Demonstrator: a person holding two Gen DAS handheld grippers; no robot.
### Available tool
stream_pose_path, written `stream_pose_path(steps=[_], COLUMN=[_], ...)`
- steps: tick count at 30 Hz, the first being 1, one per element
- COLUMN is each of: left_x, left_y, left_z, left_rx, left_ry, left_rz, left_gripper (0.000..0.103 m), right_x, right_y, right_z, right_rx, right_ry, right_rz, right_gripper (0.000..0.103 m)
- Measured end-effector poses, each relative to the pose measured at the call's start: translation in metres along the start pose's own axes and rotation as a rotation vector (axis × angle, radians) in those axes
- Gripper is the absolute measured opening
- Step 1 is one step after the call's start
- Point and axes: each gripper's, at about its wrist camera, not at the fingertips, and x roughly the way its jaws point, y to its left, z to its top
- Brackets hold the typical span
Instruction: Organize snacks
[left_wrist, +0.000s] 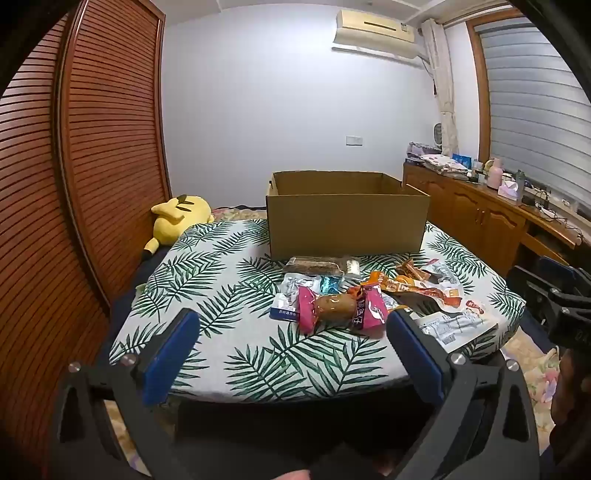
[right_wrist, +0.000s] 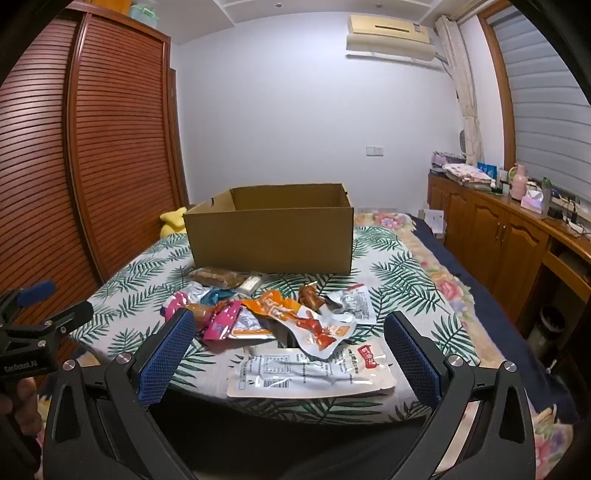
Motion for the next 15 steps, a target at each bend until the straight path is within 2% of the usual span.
stream_pose_path(steps=[15], left_x=[-0.0023], left_y=[-0.0022], left_z=[0.0014], left_rx=[0.012], left_ry=[-0.006], left_rz=[-0.003], left_gripper=[0.102], right_x=[-0.0004], right_y=[0.0001], right_z=[-0.0008], right_rx=[0.003], right_ry=[-0.003], right_rz=[0.003], right_gripper=[0.103])
